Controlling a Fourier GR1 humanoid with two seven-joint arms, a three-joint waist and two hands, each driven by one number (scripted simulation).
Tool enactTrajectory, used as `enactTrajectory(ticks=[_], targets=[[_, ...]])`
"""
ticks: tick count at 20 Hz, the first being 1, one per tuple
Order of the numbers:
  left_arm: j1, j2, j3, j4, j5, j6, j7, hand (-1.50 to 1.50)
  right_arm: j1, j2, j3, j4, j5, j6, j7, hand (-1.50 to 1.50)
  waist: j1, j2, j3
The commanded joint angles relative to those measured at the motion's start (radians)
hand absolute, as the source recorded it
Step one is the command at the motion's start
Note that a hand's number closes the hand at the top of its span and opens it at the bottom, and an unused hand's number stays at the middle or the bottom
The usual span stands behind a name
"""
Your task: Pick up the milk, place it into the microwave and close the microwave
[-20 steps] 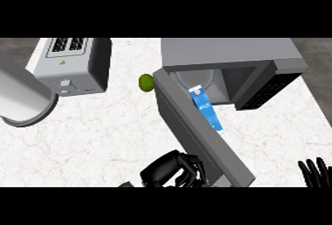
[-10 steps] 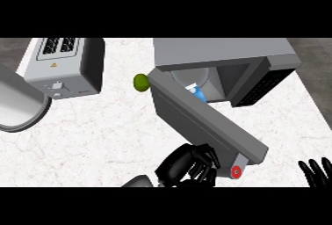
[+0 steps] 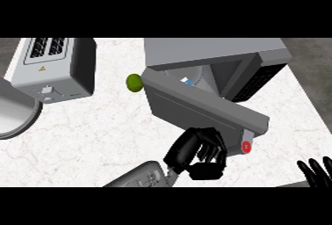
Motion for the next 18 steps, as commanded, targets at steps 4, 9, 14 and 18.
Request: enactTrajectory(ticks=[4,9,14,18], targets=[[-0.169,-0.014,0.04,0.096,0.119,0.102,-0.034,1.5,-0.009,-0.021,0.003,-0.057,-0.048,-0.025,0.08,-1.5,-0.03,0.014,0.001],[-0.26,-0.015,0.072,0.162,0.213,0.119,-0.043,1.5,0.006,-0.032,0.001,-0.113,-0.064,-0.039,0.114,-1.5,-0.065,0.017,0.002],[-0.297,-0.015,0.086,0.222,0.299,0.099,-0.095,1.5,-0.026,-0.034,-0.004,-0.143,-0.083,-0.074,0.152,-1.5,-0.061,0.028,0.001],[-0.335,-0.015,0.118,0.253,0.366,0.106,-0.12,1.5,-0.025,-0.049,-0.018,-0.147,-0.112,-0.069,0.166,-1.5,-0.074,0.028,0.002]])
